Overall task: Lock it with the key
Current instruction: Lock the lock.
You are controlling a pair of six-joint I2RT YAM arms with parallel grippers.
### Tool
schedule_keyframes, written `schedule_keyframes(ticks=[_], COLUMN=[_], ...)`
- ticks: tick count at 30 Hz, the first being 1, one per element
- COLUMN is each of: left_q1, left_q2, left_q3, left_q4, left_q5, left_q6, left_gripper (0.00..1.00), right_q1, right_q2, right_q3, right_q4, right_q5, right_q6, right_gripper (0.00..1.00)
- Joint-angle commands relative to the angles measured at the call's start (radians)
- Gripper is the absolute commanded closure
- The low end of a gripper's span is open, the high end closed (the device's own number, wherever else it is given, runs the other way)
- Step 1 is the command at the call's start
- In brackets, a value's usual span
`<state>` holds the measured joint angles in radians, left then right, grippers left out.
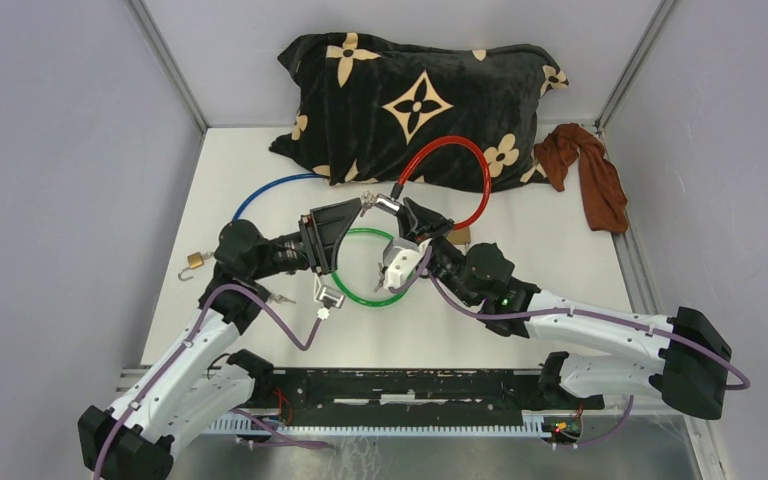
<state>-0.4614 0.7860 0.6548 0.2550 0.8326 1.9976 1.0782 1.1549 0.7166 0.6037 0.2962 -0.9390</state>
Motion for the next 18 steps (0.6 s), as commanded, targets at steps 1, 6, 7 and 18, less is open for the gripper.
schedule_keyframes(ticks=[1,6,7,18], left_q1=[0.017,0.071,0.072,0.072], left_q2=[0.025,0.050,0.058,0.126], left_q3=[0.006,0.008,0.010,0.061], left_q4=[0.102,0.056,0.053,-0.024], left_q5=[0.001,0.050,0.059,0.122], left_q6=[0.254,0.316,0.324,0.464], left_gripper=[0.44,0.45,0.45,0.46], right_q1=[0.004,0.005,0.005,0.011], right_q2=[-0.038,-0.040,-0.039,-0.039], right_q3=[0.082,0.092,0.093,0.098], right_q4=[0.028,0.020,0.019,0.018], right_q5=[-0.022,-0.028,-0.028,-0.042], right_q6=[-0.004,0.002,0.003,0.007], right_gripper=[1.00,1.00,1.00,1.00])
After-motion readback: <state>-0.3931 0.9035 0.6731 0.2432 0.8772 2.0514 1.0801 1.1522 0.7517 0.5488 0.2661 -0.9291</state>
